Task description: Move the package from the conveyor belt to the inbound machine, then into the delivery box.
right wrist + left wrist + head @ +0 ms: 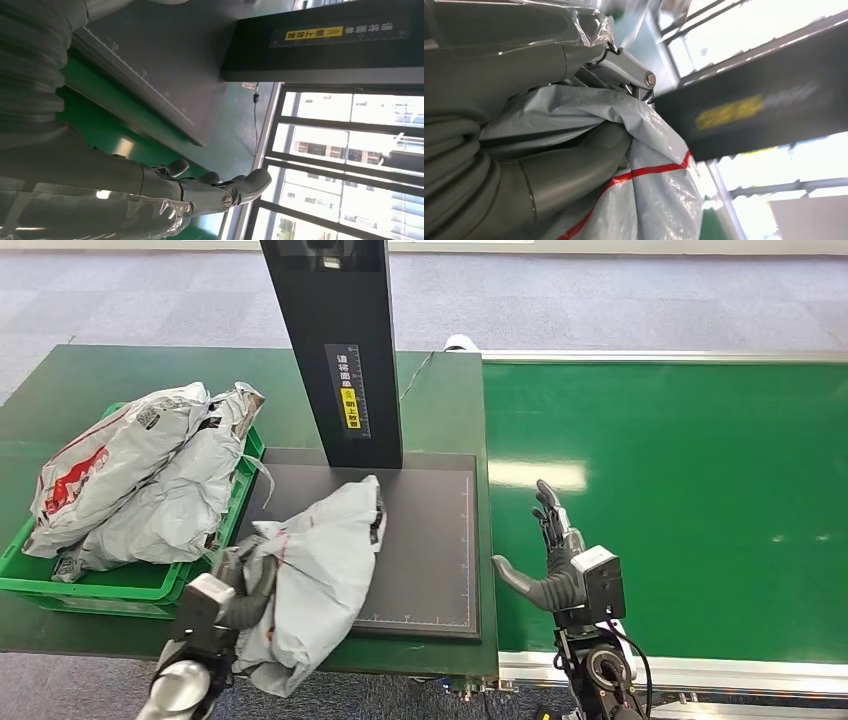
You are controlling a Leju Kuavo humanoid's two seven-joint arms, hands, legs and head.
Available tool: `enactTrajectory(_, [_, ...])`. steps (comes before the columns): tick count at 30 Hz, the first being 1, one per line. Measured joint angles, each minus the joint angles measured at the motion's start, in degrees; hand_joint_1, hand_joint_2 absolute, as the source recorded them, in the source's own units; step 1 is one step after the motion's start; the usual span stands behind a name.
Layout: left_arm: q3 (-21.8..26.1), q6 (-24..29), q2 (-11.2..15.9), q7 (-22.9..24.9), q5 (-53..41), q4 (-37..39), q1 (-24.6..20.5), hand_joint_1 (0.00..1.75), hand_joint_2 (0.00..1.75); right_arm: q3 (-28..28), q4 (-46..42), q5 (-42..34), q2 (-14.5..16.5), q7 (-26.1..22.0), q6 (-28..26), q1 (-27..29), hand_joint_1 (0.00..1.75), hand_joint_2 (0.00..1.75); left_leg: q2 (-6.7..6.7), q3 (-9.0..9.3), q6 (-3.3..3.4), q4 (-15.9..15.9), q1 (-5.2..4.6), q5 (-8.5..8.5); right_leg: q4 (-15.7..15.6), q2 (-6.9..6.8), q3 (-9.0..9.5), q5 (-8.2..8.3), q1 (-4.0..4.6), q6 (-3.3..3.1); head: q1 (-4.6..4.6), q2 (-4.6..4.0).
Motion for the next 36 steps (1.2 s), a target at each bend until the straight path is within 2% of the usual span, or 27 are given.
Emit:
enactTrajectory(3, [4.86,-0.72,-0.10,-2.19,0.72,-8.46,3.04,1.75,1.75,-0.95,-1.31,1.20,0.18,0.02,-0.34,1.68,0.00,1.75,0.00,-0.14,0.00,0.00,0.00,0.00,0.00,0.00,-0.12,-0.01,0.00,-0.01,0.00,0.00])
enactTrajectory(9, [12.11,-1.50,-2.34,-4.84,0.59,-22.91,6.98,1.75,1.75,-2.58,-3.84,3.19,1.50,0.40,-0.49,3.46,0.00,1.75,0.00,-0.21,0.00,0.00,-0.01,0.00,-0.01,-0.01,-0.15,-0.01,-0.01,0.00,0.02,0.00])
enactTrajectory(18, [22.13,-5.10,-2.63,-5.55,5.41,-31.72,6.17,1.75,1.75,-4.64,-5.87,3.89,2.13,1.16,0.68,3.90,0.00,1.75,-0.01,-0.15,-0.02,0.00,0.03,0.02,0.00,-0.01,-0.15,0.00,0.03,-0.01,0.01,0.00])
enactTrajectory(22, [24.86,-7.02,-2.31,-4.55,8.08,-33.20,2.93,1.75,1.75,-5.11,-5.92,4.06,2.43,1.17,0.98,3.88,0.00,1.75,-0.02,-0.16,-0.02,0.00,0.02,0.02,0.00,-0.02,-0.12,0.00,0.02,-0.01,0.02,0.00])
enactTrajectory(29, [28.70,-7.17,0.80,-0.62,9.85,-33.19,-3.71,1.75,1.75,-5.91,-6.34,4.44,2.92,1.10,1.40,4.05,0.00,1.75,-0.01,-0.13,-0.02,0.00,0.02,0.02,0.00,-0.01,-0.14,0.01,0.02,-0.01,0.01,0.00])
enactTrajectory(33, [30.60,-5.25,3.28,3.54,8.63,-29.62,-8.66,1.75,1.75,-6.14,-6.37,4.81,3.40,0.97,1.68,4.04,0.00,1.75,-0.02,-0.14,-0.05,0.00,0.04,0.05,0.01,-0.02,-0.14,0.01,0.04,-0.02,0.01,0.00])
enactTrajectory(36, [31.22,-3.67,5.14,6.31,5.78,-23.94,-13.02,1.75,1.75,-6.20,-6.35,5.10,3.87,0.81,2.12,3.97,0.00,1.75,-0.03,-0.13,-0.09,0.00,0.05,0.08,0.03,-0.02,-0.13,0.01,0.05,-0.03,0.01,0.00])
